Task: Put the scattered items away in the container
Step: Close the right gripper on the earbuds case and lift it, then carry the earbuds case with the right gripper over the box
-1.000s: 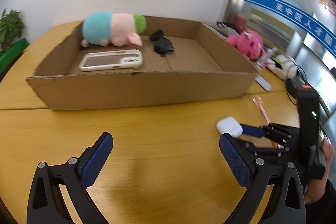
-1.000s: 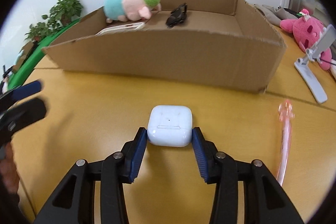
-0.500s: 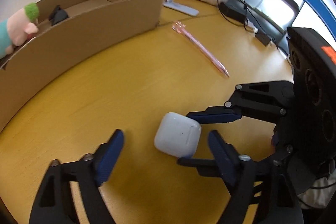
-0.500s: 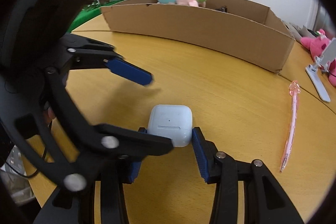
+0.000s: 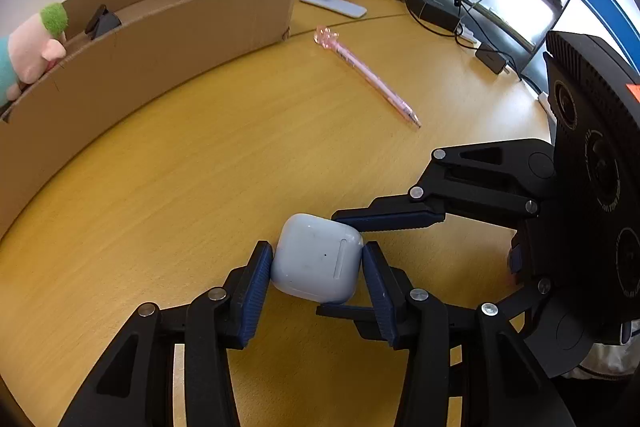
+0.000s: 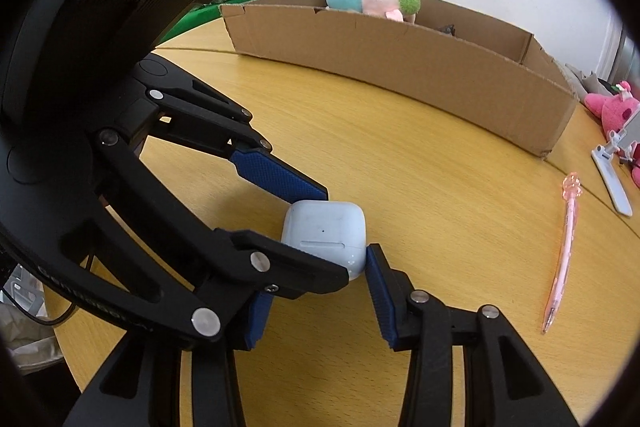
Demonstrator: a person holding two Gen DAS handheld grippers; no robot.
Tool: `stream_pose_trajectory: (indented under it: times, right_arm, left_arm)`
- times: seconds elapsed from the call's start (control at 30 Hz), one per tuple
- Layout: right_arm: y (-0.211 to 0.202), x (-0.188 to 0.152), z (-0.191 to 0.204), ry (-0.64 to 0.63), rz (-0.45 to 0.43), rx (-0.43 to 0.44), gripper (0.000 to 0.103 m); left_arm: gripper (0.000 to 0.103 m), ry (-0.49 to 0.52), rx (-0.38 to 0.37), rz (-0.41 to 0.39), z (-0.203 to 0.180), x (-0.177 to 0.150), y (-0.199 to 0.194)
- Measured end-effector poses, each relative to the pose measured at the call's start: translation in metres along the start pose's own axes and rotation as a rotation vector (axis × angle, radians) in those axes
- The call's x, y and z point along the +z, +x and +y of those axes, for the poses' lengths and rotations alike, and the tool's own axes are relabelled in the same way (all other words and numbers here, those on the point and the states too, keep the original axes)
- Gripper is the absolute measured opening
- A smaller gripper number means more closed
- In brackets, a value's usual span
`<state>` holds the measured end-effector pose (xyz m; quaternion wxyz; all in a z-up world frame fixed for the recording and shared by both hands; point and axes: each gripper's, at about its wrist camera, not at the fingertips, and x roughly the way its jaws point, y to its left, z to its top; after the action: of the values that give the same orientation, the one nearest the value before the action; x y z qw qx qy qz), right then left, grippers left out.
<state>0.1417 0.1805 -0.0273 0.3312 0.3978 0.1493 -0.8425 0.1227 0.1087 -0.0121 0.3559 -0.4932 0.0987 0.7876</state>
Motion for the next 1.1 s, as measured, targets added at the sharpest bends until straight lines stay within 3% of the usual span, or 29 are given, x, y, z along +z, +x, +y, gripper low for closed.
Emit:
stream_pose_trajectory:
  times: [0.2, 0.57, 0.8, 1.1]
  right_arm:
    - [-0.019, 0.024, 0.002, -0.028, -0.058, -0.029, 0.043]
    - [-0.047, 0.111, 0.000, -0.121, -0.169, -0.074, 0.043]
    - [-0.049, 0.155, 0.010, -0.154, -0.188, -0.029, 0.043]
    - [-0.022, 0.207, 0.021, -0.205, -0.176, 0.026, 0.043]
  left_arm:
    - [0.049, 0.010, 0.038, -0.064, 0.005, 0.016, -0.035]
    - [0.049, 0.030, 0.123, -0.189, 0.035, 0.060, -0.105]
    - [0.049, 0.004, 0.166, -0.214, 0.069, 0.074, -0.134]
    - [0.049, -0.068, 0.203, -0.227, 0.125, 0.081, -0.155]
